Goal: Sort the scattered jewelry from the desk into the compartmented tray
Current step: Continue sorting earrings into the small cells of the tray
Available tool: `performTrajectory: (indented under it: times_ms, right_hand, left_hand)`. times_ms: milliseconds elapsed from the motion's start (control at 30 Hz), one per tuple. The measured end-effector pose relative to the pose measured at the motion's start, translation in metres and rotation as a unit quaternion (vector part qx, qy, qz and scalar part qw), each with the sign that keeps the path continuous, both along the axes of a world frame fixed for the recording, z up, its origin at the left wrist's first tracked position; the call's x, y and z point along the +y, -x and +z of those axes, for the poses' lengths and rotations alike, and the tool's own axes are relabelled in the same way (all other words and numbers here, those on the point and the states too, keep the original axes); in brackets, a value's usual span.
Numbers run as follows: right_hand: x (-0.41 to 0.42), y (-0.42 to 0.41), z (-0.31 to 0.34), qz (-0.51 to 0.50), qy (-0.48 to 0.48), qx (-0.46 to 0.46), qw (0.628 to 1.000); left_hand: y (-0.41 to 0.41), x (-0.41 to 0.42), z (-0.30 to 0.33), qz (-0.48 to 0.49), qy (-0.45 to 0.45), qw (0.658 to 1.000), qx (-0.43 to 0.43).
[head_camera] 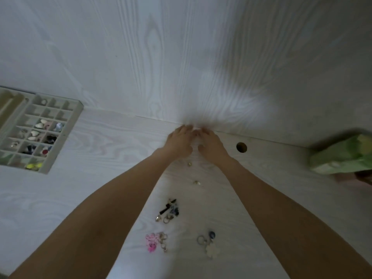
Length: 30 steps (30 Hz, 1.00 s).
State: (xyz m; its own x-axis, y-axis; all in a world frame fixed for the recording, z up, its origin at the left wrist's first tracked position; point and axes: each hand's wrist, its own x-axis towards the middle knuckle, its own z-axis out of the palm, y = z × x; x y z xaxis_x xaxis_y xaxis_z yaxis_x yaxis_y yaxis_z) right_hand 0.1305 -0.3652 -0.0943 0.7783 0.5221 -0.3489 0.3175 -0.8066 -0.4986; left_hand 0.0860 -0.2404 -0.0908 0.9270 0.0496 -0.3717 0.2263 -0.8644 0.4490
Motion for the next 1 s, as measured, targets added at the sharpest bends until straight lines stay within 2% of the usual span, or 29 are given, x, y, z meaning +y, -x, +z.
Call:
performTrajectory:
  times_ms: [100,200,300,433,567,700,867,1000]
  right_hand:
    - [0.003,-0.004,-0.007,-0.027,-0.034,-0.052,0.998]
    - [0.004,-0.003,-0.009,-0.037,-0.051,-0.06,0.996]
    - [0.001,0.004,-0.009,-0.021,-0.064,-0.05,0.996]
    - [-0.007,0.017,-0.012,0.03,-0.055,-0.053,0.997]
    - [-0.022,0.034,-0.009,0.051,-0.056,-0.037,0.996]
    - [-0.038,0.051,-0.004,0.035,-0.078,-0.007,0.996]
    - [-0.05,0.067,-0.001,0.022,-0.079,0.057,0.995]
    - [-0.051,0.077,-0.002,0.046,-0.069,0.04,0.996]
  left_hand:
    - [0.005,-0.002,-0.002,0.023,-0.011,0.999,-0.025]
    - [0.015,0.0,-0.003,0.01,-0.011,1.0,-0.022]
    - [0.026,0.002,-0.003,-0.02,-0.007,1.0,-0.008]
    - [0.04,-0.001,0.003,-0.008,0.036,0.999,-0.022]
    - [0.057,-0.005,0.007,0.01,0.067,0.997,-0.032]
    - [0.07,-0.013,0.003,0.025,0.027,0.999,-0.034]
    - [0.079,-0.025,-0.005,0.047,-0.015,0.995,-0.088]
    - [0.088,-0.025,-0.008,0.093,0.041,0.988,-0.116]
